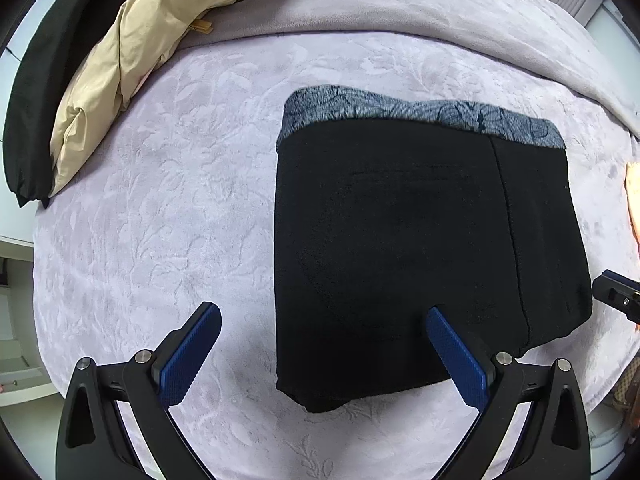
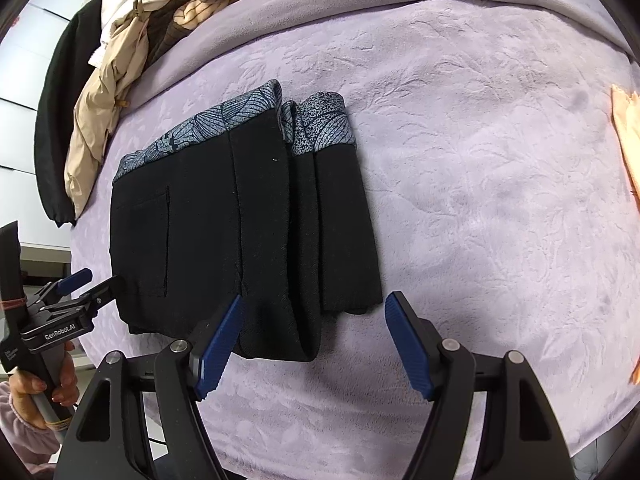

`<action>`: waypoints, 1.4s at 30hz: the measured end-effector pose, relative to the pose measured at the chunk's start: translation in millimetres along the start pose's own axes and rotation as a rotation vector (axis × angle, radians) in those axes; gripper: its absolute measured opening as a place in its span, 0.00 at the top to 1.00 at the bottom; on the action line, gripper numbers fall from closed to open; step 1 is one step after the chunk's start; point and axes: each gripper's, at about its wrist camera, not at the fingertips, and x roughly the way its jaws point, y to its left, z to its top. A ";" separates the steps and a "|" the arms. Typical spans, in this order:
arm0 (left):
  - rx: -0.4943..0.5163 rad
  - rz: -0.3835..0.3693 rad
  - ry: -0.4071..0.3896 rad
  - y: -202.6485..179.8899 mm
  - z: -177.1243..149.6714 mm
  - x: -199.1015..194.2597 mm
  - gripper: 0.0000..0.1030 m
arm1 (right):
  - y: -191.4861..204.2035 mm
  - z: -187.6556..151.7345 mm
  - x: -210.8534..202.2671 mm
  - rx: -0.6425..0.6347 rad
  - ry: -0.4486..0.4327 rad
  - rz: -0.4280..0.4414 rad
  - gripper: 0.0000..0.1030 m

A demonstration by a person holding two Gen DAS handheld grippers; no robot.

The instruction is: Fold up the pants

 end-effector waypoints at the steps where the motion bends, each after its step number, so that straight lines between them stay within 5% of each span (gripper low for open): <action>1: 0.000 -0.004 -0.010 2.7 2.7 -0.8 0.00 | -0.9 1.6 0.2 -0.005 0.001 0.000 0.26; 16: -0.009 -0.230 -0.008 45.2 39.1 22.1 0.00 | -28.8 33.2 17.3 -0.015 0.064 0.193 0.22; 36: 0.005 -0.368 0.016 30.6 46.8 69.8 0.00 | -39.0 58.2 72.9 -0.015 0.174 0.407 0.20; 41: -0.028 -0.371 0.019 18.6 51.0 82.0 0.00 | -45.0 60.4 95.9 0.100 0.199 0.431 0.23; 42: -0.029 -0.366 0.006 16.0 51.2 80.5 0.07 | -44.9 60.1 95.8 0.109 0.194 0.425 0.24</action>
